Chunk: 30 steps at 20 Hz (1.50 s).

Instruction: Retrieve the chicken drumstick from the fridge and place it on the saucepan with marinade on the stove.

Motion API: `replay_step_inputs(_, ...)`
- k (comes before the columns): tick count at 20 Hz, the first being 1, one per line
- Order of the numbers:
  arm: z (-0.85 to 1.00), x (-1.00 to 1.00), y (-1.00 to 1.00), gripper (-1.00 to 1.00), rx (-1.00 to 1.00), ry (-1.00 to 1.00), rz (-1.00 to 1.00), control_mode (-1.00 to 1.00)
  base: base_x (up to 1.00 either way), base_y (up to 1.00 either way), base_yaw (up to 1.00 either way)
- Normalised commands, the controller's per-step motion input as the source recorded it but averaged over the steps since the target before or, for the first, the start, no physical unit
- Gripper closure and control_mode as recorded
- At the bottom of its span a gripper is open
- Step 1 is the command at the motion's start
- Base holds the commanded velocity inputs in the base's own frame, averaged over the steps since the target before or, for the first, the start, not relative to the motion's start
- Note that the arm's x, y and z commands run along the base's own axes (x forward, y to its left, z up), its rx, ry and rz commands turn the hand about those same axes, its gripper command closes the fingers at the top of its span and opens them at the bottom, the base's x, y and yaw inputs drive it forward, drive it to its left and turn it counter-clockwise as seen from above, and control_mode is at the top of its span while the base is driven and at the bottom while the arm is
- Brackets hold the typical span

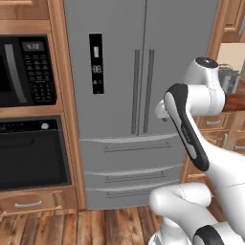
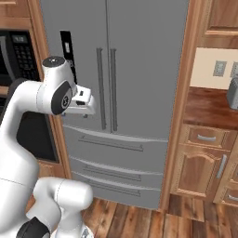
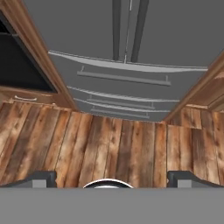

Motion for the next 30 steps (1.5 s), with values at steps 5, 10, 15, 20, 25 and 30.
replay_step_inputs(5, 0.0, 0.0, 0.0, -1.0, 0.0, 0.0, 0.0, 1.0, 0.46, 0.44, -0.06)
replay_step_inputs(10, 0.0, 0.0, 0.0, -1.0, 0.0, 0.0, 0.0, 1.0, 0.41, 0.09, -0.03)
replay_step_inputs(15, 0.0, 0.04, 0.0, -1.0, 0.0, 0.0, 0.0, -1.0, 0.2, 0.0, 0.0)
replay_step_inputs(20, 0.02, 0.02, 0.0, -1.0, 0.0, -0.23, 0.0, -1.0, 0.0, 0.0, 0.0)
replay_step_inputs(25, 0.0, 0.0, 0.01, -1.0, 0.0, -0.36, 0.0, -1.0, 0.0, 0.0, 0.0)
replay_step_inputs(30, 0.19, 0.17, 0.0, -1.0, 0.0, -0.26, 0.0, -1.0, 0.0, 0.0, 0.0)
